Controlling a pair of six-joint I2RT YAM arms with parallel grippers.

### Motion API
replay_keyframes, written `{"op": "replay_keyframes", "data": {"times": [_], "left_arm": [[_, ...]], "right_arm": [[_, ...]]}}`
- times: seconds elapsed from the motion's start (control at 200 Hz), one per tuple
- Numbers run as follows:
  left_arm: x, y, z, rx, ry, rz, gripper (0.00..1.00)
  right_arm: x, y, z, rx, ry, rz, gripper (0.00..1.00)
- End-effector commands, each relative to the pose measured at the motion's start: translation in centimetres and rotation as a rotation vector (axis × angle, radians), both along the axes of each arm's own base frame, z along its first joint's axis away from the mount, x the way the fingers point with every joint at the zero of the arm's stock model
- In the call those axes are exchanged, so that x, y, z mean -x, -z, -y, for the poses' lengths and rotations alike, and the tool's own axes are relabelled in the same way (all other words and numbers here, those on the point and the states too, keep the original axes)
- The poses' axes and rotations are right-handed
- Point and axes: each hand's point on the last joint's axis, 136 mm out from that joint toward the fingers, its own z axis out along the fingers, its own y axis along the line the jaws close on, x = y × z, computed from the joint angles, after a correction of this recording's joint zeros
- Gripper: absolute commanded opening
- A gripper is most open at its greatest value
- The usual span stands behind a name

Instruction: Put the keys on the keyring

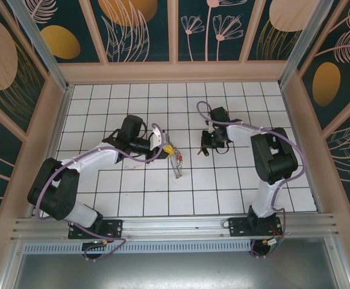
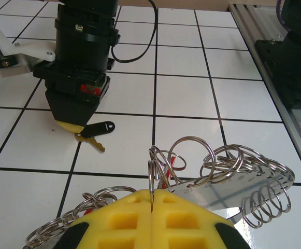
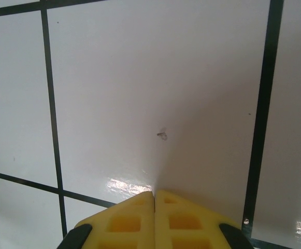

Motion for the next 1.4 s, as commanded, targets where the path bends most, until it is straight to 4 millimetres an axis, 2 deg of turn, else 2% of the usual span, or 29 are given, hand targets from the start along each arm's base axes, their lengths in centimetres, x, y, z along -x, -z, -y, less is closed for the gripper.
{"op": "replay_keyframes", "data": {"times": [0.0,0.08,0.23,0.54,0.841,1.111,1.391], "left_arm": [[-0.2,-1.3,0.5,0.028,0.034,0.043,0.0],[-0.2,-1.3,0.6,0.029,0.037,0.041,0.0],[-0.2,-1.2,0.6,0.029,0.038,0.039,0.0],[-0.2,-1.2,0.5,0.026,0.035,0.041,0.0],[-0.2,-1.1,0.5,0.025,0.036,0.038,0.0],[-0.2,-1.1,0.5,0.012,0.033,0.045,0.0],[-0.2,-1.1,0.5,0.014,0.035,0.044,0.0]], "right_arm": [[0.2,-1.3,0.8,0.022,0.002,0.029,0.06],[0.2,-0.9,1.1,0.026,0.014,0.015,0.12],[0.1,-1.0,1.3,0.028,0.032,0.023,0.15],[0.2,-1.0,0.8,0.005,0.021,0.008,0.11],[0.0,-1.3,0.3,-0.024,0.016,0.009,0.14],[0.3,-1.3,0.3,-0.021,0.009,-0.001,0.1],[0.1,-1.2,0.3,-0.018,0.015,-0.003,0.11]]}}
